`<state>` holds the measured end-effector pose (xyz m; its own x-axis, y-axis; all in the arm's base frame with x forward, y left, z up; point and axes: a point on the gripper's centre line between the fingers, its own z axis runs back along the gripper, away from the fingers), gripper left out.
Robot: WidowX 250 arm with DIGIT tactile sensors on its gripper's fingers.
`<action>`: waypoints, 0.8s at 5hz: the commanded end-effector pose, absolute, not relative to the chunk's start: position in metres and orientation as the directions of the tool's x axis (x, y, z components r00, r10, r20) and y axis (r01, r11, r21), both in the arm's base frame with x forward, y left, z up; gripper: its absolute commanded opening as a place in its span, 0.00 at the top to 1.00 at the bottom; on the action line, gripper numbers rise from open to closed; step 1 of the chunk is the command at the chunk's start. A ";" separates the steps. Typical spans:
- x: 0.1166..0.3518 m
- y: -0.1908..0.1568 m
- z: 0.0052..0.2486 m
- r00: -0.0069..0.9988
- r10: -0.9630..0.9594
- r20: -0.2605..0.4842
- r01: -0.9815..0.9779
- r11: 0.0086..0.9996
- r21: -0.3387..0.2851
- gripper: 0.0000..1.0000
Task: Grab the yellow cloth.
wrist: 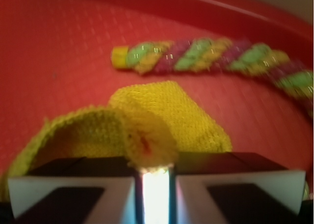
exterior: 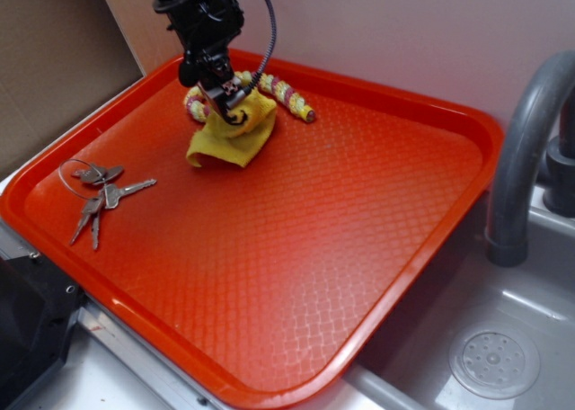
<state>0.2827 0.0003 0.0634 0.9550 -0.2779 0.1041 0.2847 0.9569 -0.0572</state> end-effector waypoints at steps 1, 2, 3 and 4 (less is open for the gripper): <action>0.211 0.005 0.177 0.962 0.128 0.242 -0.062 0.963 -0.262 1.00; 0.185 0.006 0.227 0.944 0.217 0.250 -0.156 0.957 -0.243 1.00; 0.177 -0.007 0.277 0.931 0.284 0.231 -0.241 0.950 -0.201 1.00; 0.187 -0.011 0.288 0.931 0.293 0.219 -0.263 0.952 -0.154 1.00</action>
